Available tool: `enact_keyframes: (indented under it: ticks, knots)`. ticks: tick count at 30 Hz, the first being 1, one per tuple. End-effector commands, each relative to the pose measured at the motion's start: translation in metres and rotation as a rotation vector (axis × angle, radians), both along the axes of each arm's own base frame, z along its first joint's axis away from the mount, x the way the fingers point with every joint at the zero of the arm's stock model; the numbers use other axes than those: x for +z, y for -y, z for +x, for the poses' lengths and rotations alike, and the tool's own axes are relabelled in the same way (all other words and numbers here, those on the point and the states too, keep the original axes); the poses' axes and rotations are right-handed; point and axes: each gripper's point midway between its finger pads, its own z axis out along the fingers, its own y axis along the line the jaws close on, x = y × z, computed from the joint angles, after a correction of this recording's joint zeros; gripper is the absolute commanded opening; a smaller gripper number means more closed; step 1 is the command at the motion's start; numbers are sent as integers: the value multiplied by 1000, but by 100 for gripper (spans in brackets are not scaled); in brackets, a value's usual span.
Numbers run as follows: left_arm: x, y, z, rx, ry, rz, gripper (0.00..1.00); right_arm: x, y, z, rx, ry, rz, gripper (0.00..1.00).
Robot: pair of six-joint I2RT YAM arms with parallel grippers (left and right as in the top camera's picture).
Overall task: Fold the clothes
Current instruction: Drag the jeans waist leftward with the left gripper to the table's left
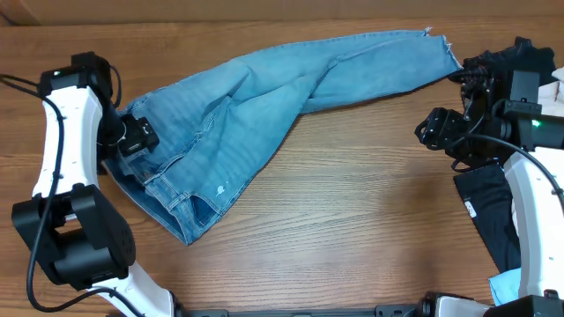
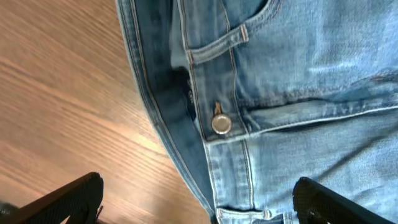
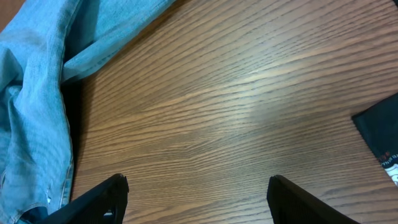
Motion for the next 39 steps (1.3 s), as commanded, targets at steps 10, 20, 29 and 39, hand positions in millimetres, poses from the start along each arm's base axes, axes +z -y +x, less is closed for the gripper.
enact_keyframes:
  ticks: [10,20,29,39]
  knots:
    - [12,-66,45,187,217,280,100,2,1,-4,6,-8,-6,75]
    - [-50,-86,59,141,134,267,100,2,0,-5,6,-15,-5,75]
    - [-97,-85,92,28,198,146,54,1,0,-6,-4,-21,1,75]
    - [26,-156,162,92,564,282,4,2,0,-5,-4,-17,0,75]
